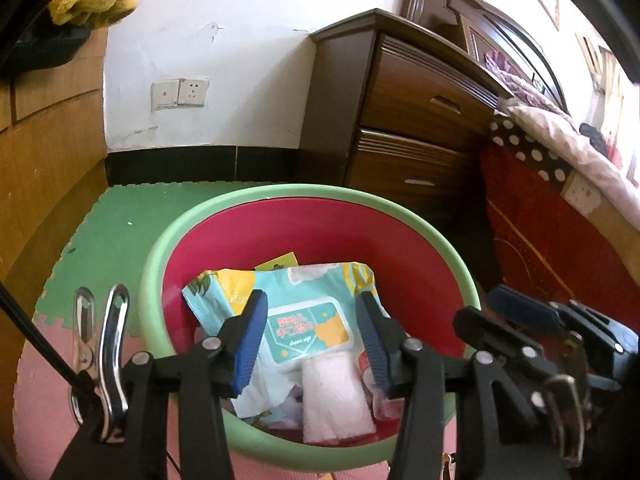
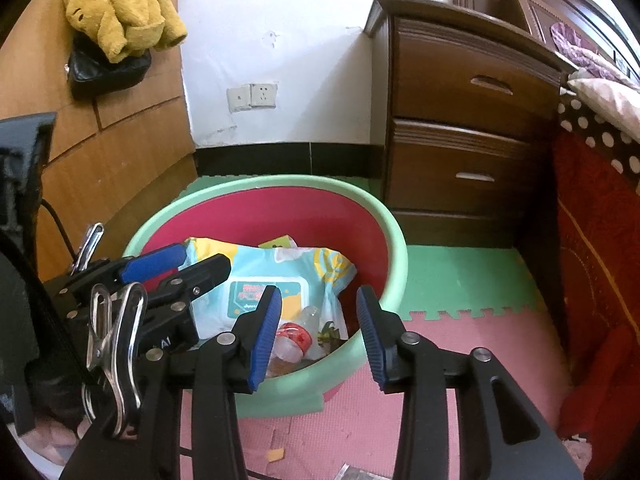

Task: Collect trash
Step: 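Move both open tools away from the bucket toward the silver tube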

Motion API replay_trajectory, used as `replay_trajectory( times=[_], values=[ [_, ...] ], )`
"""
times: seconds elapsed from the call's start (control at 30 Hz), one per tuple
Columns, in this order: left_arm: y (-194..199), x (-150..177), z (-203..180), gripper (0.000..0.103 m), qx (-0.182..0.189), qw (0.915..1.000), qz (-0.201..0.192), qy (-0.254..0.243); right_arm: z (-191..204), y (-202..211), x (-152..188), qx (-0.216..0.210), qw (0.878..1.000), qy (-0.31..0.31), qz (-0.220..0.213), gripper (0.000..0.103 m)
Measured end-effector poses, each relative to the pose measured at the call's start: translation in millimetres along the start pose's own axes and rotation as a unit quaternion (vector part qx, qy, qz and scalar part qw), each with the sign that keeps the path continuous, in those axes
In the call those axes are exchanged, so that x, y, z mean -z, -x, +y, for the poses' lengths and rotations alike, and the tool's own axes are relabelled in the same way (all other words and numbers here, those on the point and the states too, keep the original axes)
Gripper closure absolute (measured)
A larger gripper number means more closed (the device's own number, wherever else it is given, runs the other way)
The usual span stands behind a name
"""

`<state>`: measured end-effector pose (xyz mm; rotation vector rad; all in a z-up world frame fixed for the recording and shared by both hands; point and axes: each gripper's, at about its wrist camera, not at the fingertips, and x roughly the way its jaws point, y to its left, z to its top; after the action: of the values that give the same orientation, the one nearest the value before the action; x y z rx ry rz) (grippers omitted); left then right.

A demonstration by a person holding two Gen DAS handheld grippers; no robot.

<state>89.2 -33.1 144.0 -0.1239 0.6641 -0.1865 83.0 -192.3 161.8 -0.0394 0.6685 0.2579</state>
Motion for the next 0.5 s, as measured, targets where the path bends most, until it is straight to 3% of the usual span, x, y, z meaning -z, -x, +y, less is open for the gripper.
replay_trajectory(
  times=[0.5],
  values=[
    [33, 8, 1, 0.055, -0.009, 1.0000, -0.003, -0.001, -5, 36, 23, -0.014, 1.000, -0.012, -0.011, 0.063]
  ],
)
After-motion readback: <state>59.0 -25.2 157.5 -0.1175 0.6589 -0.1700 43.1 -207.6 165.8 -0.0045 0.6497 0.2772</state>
